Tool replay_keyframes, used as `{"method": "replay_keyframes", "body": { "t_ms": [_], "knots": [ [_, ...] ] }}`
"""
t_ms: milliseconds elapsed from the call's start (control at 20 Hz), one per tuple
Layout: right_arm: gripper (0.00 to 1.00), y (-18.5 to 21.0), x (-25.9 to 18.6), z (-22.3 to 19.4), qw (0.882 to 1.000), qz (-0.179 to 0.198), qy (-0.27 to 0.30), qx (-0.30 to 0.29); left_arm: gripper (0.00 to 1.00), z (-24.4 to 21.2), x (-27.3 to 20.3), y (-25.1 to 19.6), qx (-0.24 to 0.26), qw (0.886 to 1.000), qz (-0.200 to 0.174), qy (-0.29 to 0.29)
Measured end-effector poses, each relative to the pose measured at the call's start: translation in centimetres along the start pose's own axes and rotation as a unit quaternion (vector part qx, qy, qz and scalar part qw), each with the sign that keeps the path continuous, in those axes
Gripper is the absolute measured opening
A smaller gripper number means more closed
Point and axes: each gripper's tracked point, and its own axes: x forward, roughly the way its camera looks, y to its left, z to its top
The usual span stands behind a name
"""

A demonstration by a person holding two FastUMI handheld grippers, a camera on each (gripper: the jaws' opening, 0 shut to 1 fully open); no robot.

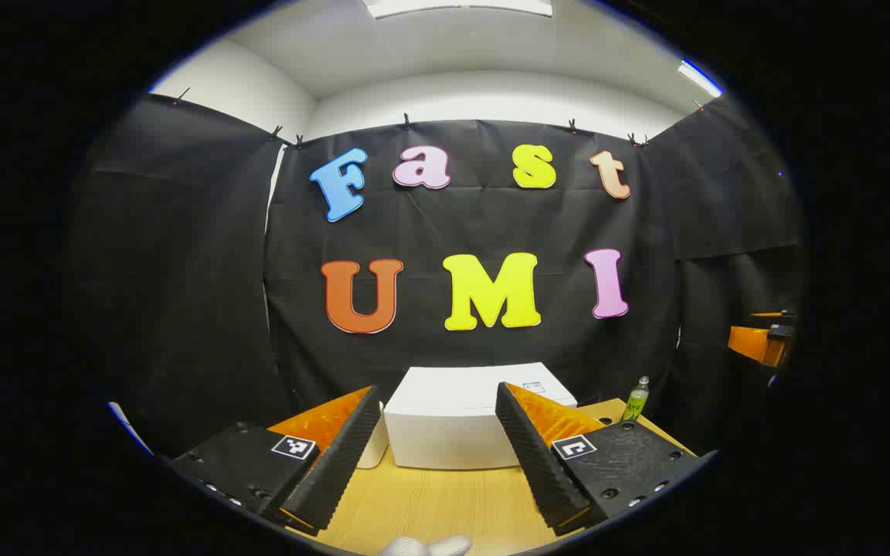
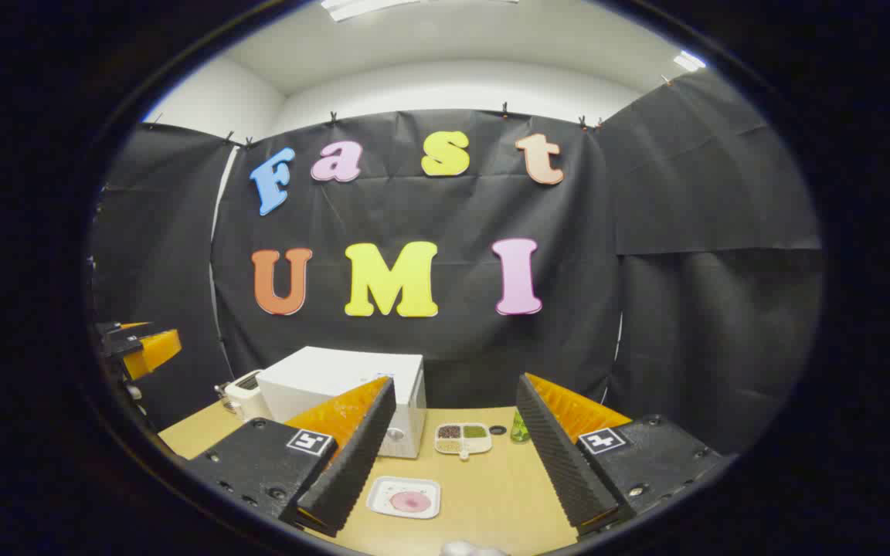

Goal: Open the microwave oven with the left hand, put the food in, and close the microwave oven.

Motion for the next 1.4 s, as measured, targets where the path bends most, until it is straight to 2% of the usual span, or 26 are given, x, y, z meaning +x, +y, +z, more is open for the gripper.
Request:
{"method": "replay_keyframes", "body": {
  "t_ms": [50, 100, 150, 200, 250, 300, 350, 400, 500, 550, 600, 700, 850, 900, 950, 1000, 1050, 1100, 1150, 1350, 1400],
  "knots": [
    [0.92, 0.1, 0.1, -0.2, 1.000, 0.004, 0.003, -0.001, 0.95, -0.2, 0.1, 0.0, 0.002, 1.000, 0.001, 0.003],
    [0.92, 0.0, 0.2, -0.4, 1.000, 0.004, 0.005, -0.001, 0.95, -0.2, 0.2, -0.2, 0.003, 1.000, 0.001, 0.002],
    [1.00, -0.1, 0.3, -0.4, 1.000, 0.004, 0.004, 0.000, 0.95, -0.2, 0.3, -0.3, 0.003, 1.000, 0.002, 0.002],
    [1.00, -0.2, 0.4, -0.5, 1.000, 0.003, 0.005, 0.000, 0.95, -0.2, 0.4, -0.3, 0.004, 1.000, 0.002, 0.002],
    [0.92, -0.3, 0.6, -0.5, 1.000, 0.004, 0.004, 0.002, 0.95, -0.2, 0.5, -0.5, 0.004, 1.000, 0.001, 0.002],
    [1.00, -0.4, 0.7, -0.6, 1.000, 0.003, 0.005, 0.003, 0.95, -0.2, 0.6, -0.7, 0.003, 1.000, 0.000, 0.003],
    [0.92, -0.6, 0.9, -0.5, 1.000, 0.002, 0.004, 0.003, 0.95, -0.2, 0.7, -0.8, 0.003, 1.000, -0.001, 0.004],
    [1.00, -0.8, 1.0, -0.5, 1.000, -0.001, 0.004, 0.004, 0.95, -0.2, 0.9, -0.8, 0.004, 1.000, -0.001, 0.003],
    [1.00, -1.1, 1.2, -0.5, 1.000, -0.002, 0.002, 0.006, 0.94, -0.2, 1.1, -1.0, 0.004, 1.000, -0.001, 0.003],
    [0.92, -1.3, 1.2, -0.5, 1.000, -0.003, 0.003, 0.006, 0.95, -0.4, 1.2, -1.1, 0.003, 1.000, -0.002, 0.003],
    [1.00, -1.4, 1.4, -0.5, 1.000, -0.004, 0.001, 0.007, 0.95, -0.3, 1.2, -1.3, 0.003, 1.000, -0.004, 0.002],
    [1.00, -1.6, 1.5, -0.5, 1.000, -0.006, 0.002, 0.006, 0.95, -0.6, 1.8, -1.8, 0.005, 1.000, -0.008, 0.001],
    [1.00, -2.4, 1.6, 0.0, 1.000, -0.009, -0.004, -0.001, 0.94, -2.4, 3.1, -3.3, 0.005, 1.000, -0.019, 0.014],
    [0.92, -2.9, 1.6, 0.3, 1.000, -0.013, -0.004, -0.003, 0.94, -3.1, 3.6, -4.1, 0.002, 1.000, -0.026, 0.015],
    [0.92, -3.4, 1.5, 0.6, 1.000, -0.015, -0.007, -0.003, 0.94, -3.7, 4.2, -5.1, -0.002, 0.999, -0.034, 0.011],
    [1.00, -3.9, 1.6, 0.9, 1.000, -0.018, -0.008, 0.000, 0.94, -4.7, 5.0, -6.1, -0.006, 0.999, -0.043, 0.014],
    [0.92, -4.3, 1.4, 1.0, 1.000, -0.019, -0.008, 0.005, 0.95, -5.9, 5.6, -7.4, -0.010, 0.998, -0.053, 0.022],
    [1.00, -4.9, 1.4, 1.2, 1.000, -0.022, -0.006, 0.008, 0.95, -7.1, 6.4, -8.3, -0.014, 0.998, -0.059, 0.023],
    [0.92, -5.6, 1.4, 1.2, 1.000, -0.027, -0.003, 0.010, 0.95, -8.2, 7.3, -9.4, -0.016, 0.997, -0.064, 0.027],
    [0.92, -9.0, 0.9, 0.6, 0.998, -0.058, 0.016, 0.001, 0.94, -13.7, 11.2, -13.5, -0.014, 0.996, -0.077, 0.032],
    [1.00, -9.6, 1.0, 0.4, 0.998, -0.065, 0.020, -0.002, 0.95, -15.4, 12.3, -14.5, -0.014, 0.996, -0.082, 0.043]
  ]
}}
